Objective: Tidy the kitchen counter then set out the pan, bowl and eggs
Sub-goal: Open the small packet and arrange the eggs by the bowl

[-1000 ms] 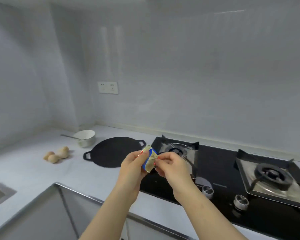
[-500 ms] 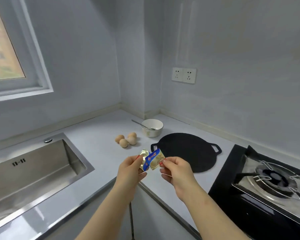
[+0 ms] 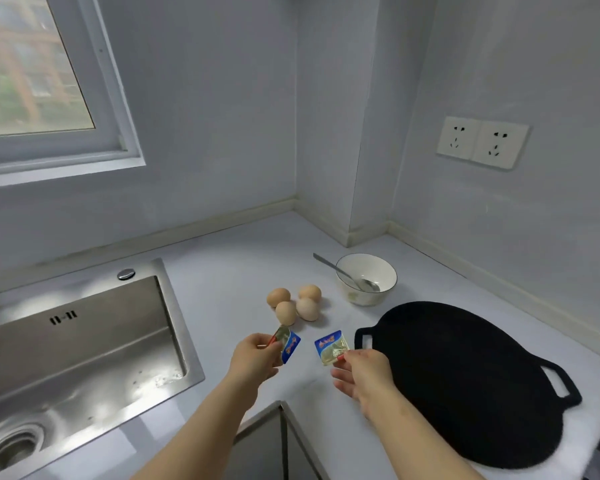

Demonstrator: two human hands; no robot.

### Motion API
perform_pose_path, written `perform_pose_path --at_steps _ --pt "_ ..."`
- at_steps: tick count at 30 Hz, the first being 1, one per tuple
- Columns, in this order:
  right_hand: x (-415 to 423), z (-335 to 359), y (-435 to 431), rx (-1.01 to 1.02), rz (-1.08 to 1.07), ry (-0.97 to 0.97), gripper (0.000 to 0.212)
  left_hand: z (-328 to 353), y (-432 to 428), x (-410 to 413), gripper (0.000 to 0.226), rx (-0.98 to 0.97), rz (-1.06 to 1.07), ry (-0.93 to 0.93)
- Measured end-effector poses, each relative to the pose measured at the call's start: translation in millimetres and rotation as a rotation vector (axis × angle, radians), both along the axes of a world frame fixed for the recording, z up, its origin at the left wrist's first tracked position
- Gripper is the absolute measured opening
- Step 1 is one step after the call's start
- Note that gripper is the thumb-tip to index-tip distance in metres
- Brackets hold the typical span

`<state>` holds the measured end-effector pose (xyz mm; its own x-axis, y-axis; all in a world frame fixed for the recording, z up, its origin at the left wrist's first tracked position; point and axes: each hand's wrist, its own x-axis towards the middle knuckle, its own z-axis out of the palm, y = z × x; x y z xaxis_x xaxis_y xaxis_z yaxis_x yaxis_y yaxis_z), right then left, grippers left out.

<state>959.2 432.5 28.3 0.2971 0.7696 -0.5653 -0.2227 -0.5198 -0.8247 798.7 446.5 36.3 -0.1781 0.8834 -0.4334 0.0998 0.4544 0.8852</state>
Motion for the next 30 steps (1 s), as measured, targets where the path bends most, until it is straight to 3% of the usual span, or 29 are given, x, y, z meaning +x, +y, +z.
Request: perform_pose_path --at_steps 6,15,30 --pt "-8.1 -26.1 33.6 -0.132 -0.004 0.013 0.023 -27.4 31.7 -5.8 0.004 -0.116 -0.068 0.101" --pt "-21.9 -38.1 57.4 -0.204 -0.057 0.001 0.028 -43.4 55.5 -9.8 0.011 -0.088 -0.149 0.227" --pt "-22.0 -42.2 67.7 -0.244 0.029 -0.065 0.022 -51.3 62.4 -13.6 0.014 -0.112 -0.042 0.183"
